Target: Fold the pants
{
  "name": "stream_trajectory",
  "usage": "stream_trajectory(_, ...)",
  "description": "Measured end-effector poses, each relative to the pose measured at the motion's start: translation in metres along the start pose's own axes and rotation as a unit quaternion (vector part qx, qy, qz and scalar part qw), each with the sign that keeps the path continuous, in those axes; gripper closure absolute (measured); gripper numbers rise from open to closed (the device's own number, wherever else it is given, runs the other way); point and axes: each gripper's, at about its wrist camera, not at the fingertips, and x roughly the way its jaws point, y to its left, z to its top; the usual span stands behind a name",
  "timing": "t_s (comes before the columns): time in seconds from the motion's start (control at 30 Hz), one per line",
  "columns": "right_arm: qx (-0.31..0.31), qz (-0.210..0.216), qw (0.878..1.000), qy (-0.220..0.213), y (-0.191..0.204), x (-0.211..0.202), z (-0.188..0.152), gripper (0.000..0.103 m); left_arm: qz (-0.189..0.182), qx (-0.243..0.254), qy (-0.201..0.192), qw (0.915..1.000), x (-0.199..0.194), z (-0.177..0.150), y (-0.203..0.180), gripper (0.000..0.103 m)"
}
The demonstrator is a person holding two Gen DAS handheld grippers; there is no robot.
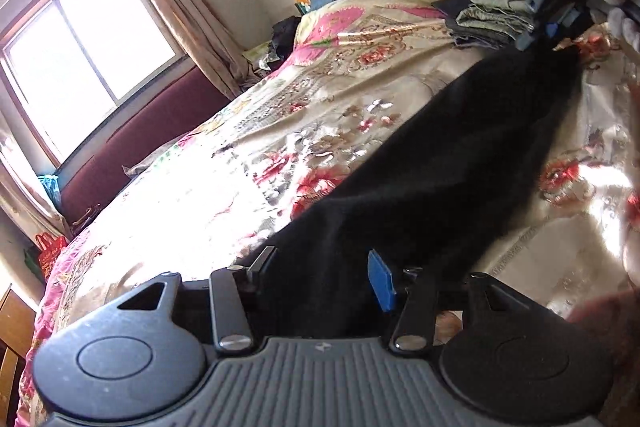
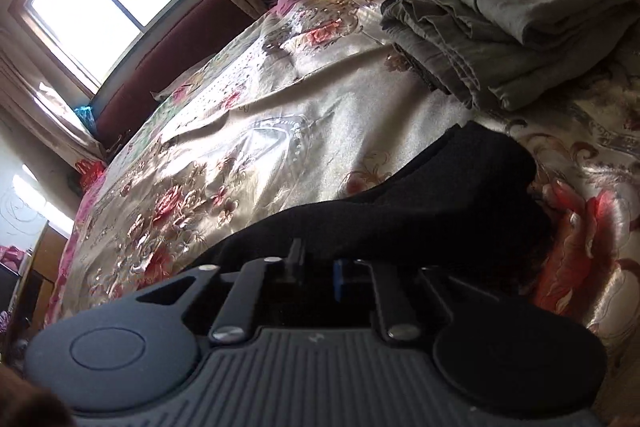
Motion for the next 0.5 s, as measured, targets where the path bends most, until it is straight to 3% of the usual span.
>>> stream_trajectory(0.07,-0.035,-0.032,0.999,-0.009,0.012,-0.012,-0.003,0.096,0.016,0.003,-0.007,0.9998,0.008,0.001,0.012,0.040)
stream_trajectory(0.13,-0.112,-0.074,0.991,-0.019,0.039,-0.018,-0.006,0.094,0.034,0.015,-0.006,0.9993,0.021,-0.001,0.026,0.040)
stream_trajectory(0.2,-0.245,-0.070,0.967,-0.023,0.088,-0.016,-0.015,0.090,0.043,0.017,0.005,0.9989,0.031,-0.006,0.044,0.040)
stream_trajectory(0.3,-0.368,-0.032,0.929,0.008,0.138,0.002,-0.028,0.087,0.050,0.010,0.036,0.9981,0.047,-0.021,0.067,0.039)
stream_trajectory(0.37,-0.385,-0.049,0.921,0.043,0.138,0.014,-0.030,0.089,0.048,0.006,0.077,0.9958,0.061,-0.040,0.076,0.039)
stream_trajectory(0.43,-0.347,-0.112,0.927,0.089,0.116,0.024,-0.023,0.091,0.024,-0.016,0.110,0.9935,0.064,-0.059,0.082,0.039)
stream_trajectory(0.5,-0.291,-0.167,0.936,0.105,0.083,0.029,-0.004,0.096,0.016,-0.026,0.117,0.9926,0.064,-0.068,0.083,0.039)
